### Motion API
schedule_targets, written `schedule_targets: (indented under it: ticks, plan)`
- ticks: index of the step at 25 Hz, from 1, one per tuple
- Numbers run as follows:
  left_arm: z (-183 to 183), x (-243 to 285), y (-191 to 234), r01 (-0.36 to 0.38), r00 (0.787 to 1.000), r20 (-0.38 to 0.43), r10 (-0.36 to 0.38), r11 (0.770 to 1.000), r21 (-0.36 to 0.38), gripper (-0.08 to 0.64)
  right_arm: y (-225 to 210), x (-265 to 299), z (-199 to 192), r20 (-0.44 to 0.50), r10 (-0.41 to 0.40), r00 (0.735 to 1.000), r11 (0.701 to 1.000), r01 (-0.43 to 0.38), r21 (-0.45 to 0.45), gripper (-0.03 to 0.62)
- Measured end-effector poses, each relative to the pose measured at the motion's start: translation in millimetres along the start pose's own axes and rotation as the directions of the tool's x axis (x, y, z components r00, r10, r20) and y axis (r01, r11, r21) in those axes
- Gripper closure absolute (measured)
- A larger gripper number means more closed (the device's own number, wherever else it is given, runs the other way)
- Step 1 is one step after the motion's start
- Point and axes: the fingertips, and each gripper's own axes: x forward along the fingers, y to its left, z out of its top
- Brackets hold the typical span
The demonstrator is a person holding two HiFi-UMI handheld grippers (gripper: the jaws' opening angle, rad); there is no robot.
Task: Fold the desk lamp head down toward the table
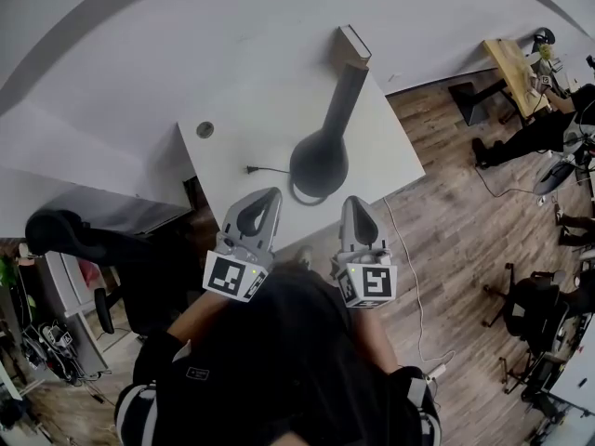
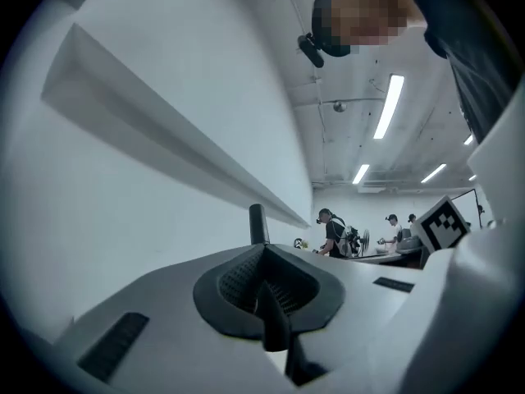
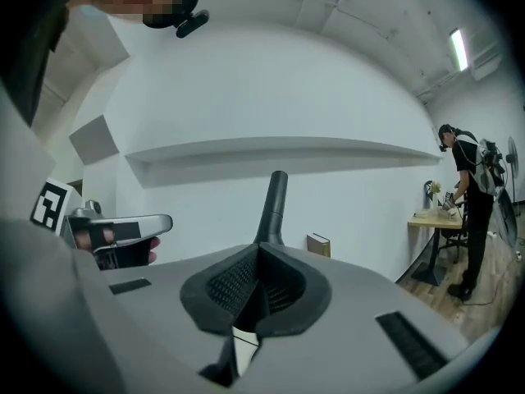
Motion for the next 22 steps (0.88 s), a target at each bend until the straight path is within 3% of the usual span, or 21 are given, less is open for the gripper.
schedule_targets:
  ticks: [5,22]
  plan:
    - [-19.6,-7.9,-8.9,0.007,0.999,-0.038,-0.006,1.0,0.029,0.535,6.4,-4.2,-11.4,-0.033,0.023,0.999,1.0,-0.023,0.002,0.58]
    - [-22.6,-13.6,-12.6,0.008,0.999,-0.044,-0.008,1.0,0.013,0.535,10.6,-11.2,-20.9,-0.039,0.006,0.999,1.0,-0.006,-0.004,0.58]
